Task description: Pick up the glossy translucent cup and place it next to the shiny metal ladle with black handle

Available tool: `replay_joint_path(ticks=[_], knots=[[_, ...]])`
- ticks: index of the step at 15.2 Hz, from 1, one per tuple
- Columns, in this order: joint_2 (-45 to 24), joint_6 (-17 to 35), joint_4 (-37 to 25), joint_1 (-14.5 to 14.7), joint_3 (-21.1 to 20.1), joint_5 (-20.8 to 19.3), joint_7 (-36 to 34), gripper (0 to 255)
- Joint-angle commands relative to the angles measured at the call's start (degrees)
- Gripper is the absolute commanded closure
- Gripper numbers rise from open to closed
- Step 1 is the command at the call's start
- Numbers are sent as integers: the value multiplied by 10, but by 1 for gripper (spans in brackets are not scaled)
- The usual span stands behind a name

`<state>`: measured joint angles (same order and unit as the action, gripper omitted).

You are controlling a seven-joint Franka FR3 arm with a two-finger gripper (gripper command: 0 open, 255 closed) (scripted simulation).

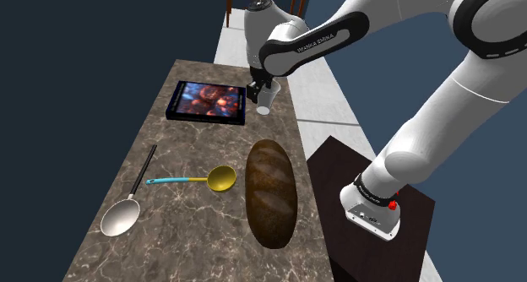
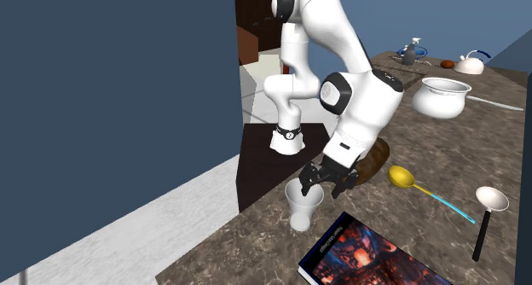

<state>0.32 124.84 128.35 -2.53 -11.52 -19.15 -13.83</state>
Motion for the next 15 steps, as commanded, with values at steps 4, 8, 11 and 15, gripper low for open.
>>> replay_joint_path(ticks=[4,8,11,15], knots=[[-7,13,5,-2,2,-5,-2,0],[-7,13,5,-2,2,-5,-2,0],[-7,13,5,-2,2,-5,-2,255],[-7,13,5,-2,2,-5,-2,255]])
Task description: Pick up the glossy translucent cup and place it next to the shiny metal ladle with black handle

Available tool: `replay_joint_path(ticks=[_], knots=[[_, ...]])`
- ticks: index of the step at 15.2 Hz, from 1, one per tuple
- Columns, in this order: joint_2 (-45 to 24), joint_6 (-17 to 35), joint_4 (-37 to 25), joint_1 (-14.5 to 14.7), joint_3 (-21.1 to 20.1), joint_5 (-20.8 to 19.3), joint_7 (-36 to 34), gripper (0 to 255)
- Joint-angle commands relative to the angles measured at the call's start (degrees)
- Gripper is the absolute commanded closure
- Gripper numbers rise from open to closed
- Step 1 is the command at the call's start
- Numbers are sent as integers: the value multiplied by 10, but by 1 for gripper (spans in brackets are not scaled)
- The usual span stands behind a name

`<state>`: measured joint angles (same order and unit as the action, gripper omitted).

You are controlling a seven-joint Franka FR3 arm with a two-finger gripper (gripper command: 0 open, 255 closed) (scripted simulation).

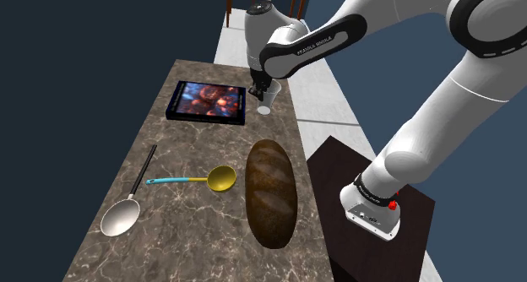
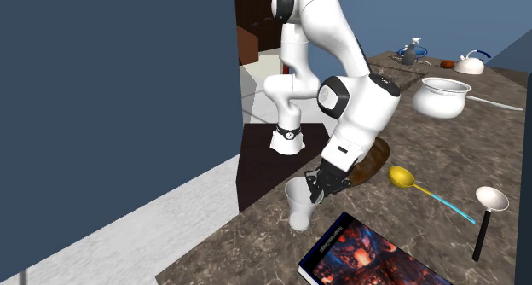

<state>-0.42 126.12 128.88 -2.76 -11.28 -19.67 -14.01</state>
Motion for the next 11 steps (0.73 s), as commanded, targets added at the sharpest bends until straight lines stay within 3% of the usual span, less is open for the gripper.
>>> replay_joint_path(ticks=[1,11], knots=[[0,0,0,0,0,0,0,255],[32,-56,-28,1,-1,20,25,255]])
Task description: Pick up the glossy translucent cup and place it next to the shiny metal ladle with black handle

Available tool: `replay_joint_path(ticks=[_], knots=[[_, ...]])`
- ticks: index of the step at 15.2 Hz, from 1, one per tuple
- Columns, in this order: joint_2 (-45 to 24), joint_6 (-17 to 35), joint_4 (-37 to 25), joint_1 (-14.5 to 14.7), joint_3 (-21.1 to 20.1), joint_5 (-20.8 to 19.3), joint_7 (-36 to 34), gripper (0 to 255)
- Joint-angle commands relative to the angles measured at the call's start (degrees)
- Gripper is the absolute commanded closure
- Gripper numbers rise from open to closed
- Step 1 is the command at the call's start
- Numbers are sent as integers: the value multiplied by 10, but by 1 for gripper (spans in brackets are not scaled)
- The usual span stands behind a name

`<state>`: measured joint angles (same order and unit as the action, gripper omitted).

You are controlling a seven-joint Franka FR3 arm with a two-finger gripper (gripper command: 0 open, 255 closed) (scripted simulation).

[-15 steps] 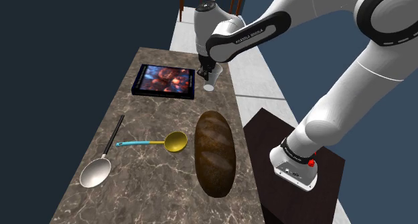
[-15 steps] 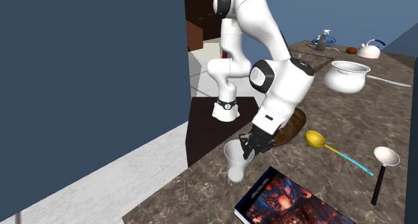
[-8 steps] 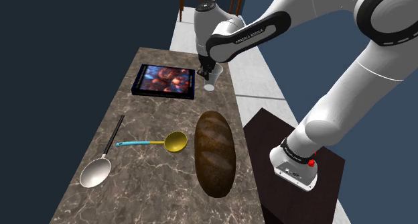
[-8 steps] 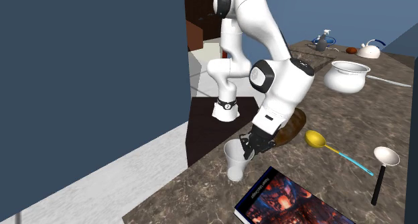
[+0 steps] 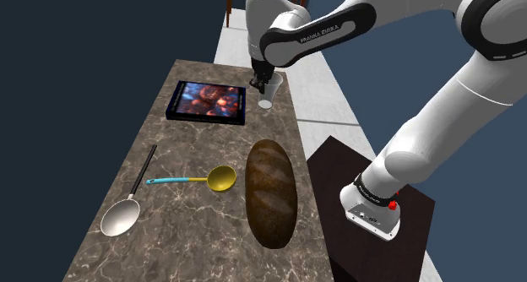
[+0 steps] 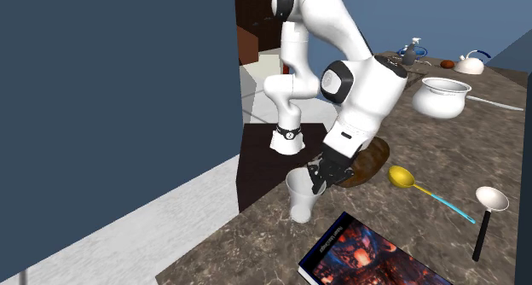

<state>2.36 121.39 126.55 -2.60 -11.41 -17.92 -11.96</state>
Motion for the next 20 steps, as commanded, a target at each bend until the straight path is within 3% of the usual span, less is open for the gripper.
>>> replay_joint_path(ticks=[1,20], knots=[[8,-15,-9,0,0,5,7,255],[50,-152,-110,3,0,31,52,255]])
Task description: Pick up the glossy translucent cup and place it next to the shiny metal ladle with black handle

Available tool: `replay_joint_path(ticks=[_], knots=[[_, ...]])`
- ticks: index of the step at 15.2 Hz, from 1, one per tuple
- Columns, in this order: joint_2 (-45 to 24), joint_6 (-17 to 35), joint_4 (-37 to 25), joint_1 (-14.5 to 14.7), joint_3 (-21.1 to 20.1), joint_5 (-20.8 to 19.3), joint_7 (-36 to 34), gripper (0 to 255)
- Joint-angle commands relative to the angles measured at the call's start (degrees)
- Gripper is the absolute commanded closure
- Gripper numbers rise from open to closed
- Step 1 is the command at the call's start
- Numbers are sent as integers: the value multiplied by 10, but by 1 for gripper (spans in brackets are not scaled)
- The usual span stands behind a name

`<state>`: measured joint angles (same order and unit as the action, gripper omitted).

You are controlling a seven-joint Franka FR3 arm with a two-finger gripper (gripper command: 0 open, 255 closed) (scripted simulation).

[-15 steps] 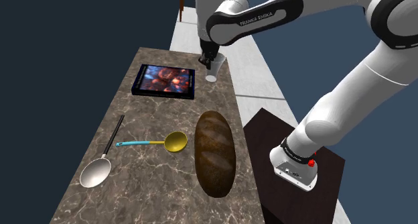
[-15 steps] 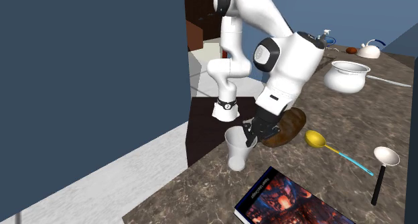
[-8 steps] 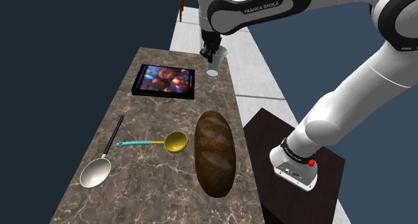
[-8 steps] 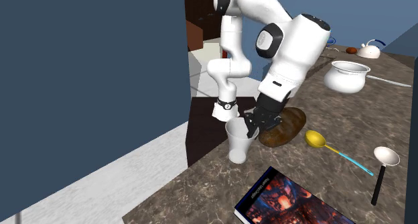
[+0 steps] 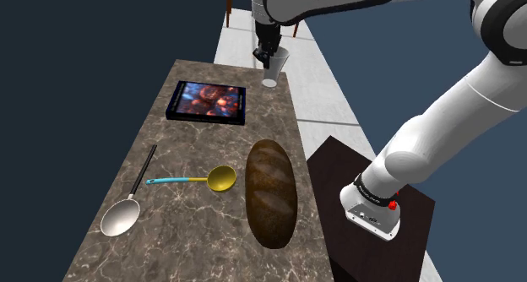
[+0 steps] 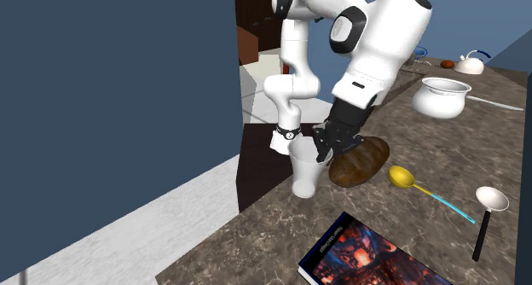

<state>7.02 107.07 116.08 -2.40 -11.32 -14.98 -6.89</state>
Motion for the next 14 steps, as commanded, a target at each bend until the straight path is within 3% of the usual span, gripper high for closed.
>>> replay_joint_path(ticks=[1,11,14], knots=[[4,-16,-12,1,-1,2,3,255],[7,-88,-83,1,-1,7,21,255],[18,-100,-75,19,-24,14,-16,255]])
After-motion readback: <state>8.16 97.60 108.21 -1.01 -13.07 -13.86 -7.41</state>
